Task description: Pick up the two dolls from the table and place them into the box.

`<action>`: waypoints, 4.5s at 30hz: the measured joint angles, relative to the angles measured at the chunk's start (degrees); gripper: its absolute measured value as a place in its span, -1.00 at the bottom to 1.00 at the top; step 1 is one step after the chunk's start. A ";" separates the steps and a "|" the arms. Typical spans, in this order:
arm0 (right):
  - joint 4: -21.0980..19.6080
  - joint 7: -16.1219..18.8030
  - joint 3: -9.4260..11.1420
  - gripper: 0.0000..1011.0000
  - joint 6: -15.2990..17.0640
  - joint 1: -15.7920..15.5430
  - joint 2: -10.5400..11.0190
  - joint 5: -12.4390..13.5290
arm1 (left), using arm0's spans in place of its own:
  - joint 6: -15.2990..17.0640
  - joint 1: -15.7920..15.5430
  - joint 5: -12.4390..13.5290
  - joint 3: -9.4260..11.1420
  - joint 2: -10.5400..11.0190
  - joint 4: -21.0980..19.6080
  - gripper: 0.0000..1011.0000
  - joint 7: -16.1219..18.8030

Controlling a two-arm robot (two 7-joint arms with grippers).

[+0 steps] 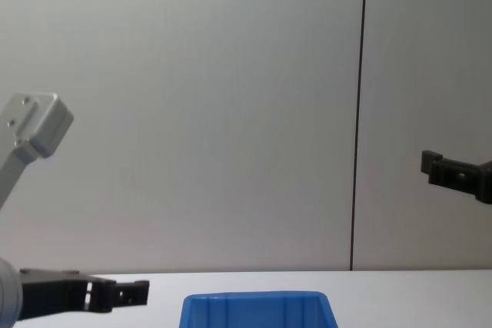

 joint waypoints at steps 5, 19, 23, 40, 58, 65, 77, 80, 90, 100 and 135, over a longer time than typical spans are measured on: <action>0.00 0.00 0.00 0.98 0.00 0.00 0.00 0.00 | 2.74 -0.38 -0.83 -0.15 -0.56 0.84 0.98 1.28; 0.00 0.00 0.00 0.98 0.00 0.00 0.00 0.00 | 8.62 -1.73 -1.55 -0.25 -2.06 3.30 0.98 2.67; 0.00 0.00 0.00 0.98 0.00 0.00 0.00 0.00 | 10.11 -2.06 -1.57 -0.25 -2.46 3.99 0.98 2.80; 0.00 0.00 0.00 0.98 0.00 0.00 0.00 0.00 | 13.57 -2.23 -2.15 -0.08 -3.54 6.29 0.98 2.98; 0.00 0.00 0.00 0.98 0.00 0.00 0.00 0.00 | 14.48 -2.78 -0.78 0.25 -4.50 10.01 0.66 0.94; 0.00 0.00 0.00 0.98 -0.01 0.00 0.00 0.00 | 14.89 -3.89 1.21 0.44 -5.01 12.40 0.22 -0.44; 0.00 0.00 0.00 0.98 0.00 0.00 0.00 0.00 | 15.55 -5.58 5.60 0.55 -5.43 15.26 -0.37 -2.67; 0.00 0.00 0.00 0.98 0.00 0.00 0.00 0.00 | 15.32 -5.73 6.62 0.47 -5.33 15.28 -0.37 -2.99; 0.00 0.00 0.00 0.98 0.00 0.00 0.00 0.00 | 12.49 -5.75 9.50 -0.06 -4.50 13.04 -0.37 -4.18; 0.00 0.00 0.00 0.98 0.00 0.00 0.00 0.00 | 6.90 -5.69 12.11 -0.57 -3.48 10.36 -0.38 -7.64; 0.00 0.00 0.00 0.98 -0.01 0.00 0.00 0.00 | -17.26 -11.25 9.82 -1.11 -4.53 14.49 -0.02 -35.27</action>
